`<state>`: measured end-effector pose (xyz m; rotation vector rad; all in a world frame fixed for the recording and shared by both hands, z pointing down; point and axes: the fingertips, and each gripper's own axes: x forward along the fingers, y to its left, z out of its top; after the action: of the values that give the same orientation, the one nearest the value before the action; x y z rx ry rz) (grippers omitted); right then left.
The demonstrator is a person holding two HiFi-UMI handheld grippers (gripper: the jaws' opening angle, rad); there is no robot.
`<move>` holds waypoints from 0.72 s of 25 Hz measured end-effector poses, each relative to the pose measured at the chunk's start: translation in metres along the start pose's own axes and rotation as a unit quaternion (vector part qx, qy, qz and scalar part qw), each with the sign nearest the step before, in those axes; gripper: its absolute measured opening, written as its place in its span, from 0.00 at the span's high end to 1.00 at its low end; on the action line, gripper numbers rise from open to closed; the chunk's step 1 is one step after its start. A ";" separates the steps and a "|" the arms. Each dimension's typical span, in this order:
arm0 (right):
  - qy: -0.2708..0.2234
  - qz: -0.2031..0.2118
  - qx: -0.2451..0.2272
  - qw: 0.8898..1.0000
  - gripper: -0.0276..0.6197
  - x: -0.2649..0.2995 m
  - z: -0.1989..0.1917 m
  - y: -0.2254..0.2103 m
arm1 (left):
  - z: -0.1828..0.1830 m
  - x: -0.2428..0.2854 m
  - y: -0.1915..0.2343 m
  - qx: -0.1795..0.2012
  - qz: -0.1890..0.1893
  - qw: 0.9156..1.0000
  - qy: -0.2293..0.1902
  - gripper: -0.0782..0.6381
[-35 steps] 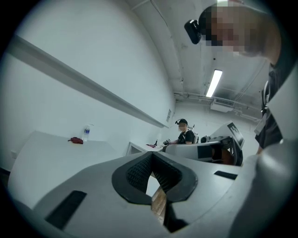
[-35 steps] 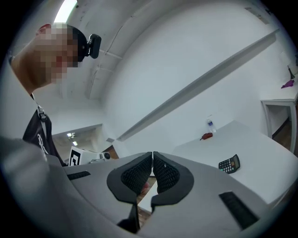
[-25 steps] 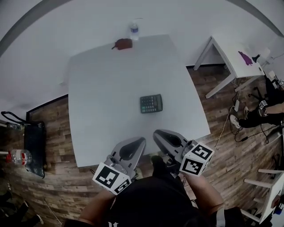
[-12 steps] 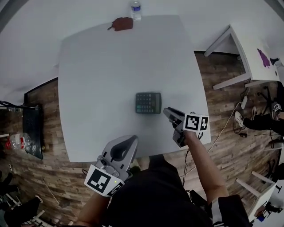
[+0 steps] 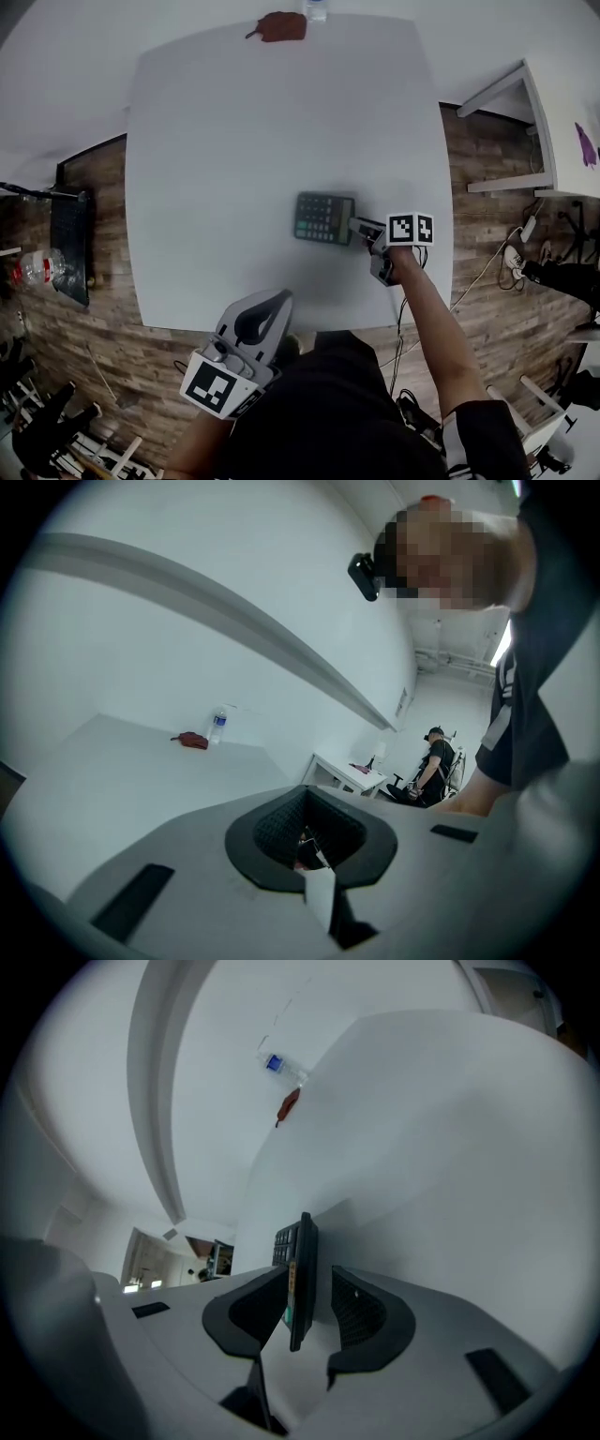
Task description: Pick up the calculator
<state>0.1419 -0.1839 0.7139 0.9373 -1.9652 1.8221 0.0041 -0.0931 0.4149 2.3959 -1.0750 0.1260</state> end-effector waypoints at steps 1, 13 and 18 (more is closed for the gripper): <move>0.007 0.001 0.001 1.000 0.76 0.003 -0.002 -0.001 | -0.003 -0.001 0.001 0.000 0.006 1.000 0.005 0.88; 0.061 0.035 0.001 0.998 0.86 0.024 -0.007 0.004 | -0.008 -0.004 0.011 -0.013 0.040 0.999 0.009 0.88; 0.060 0.041 -0.011 0.997 0.87 0.024 -0.008 0.007 | -0.006 -0.007 0.012 -0.008 0.046 0.999 0.002 0.88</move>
<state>0.1185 -0.1824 0.7245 0.7329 -1.9717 1.8505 -0.0085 -0.0926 0.4236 2.3311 -1.1796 0.1533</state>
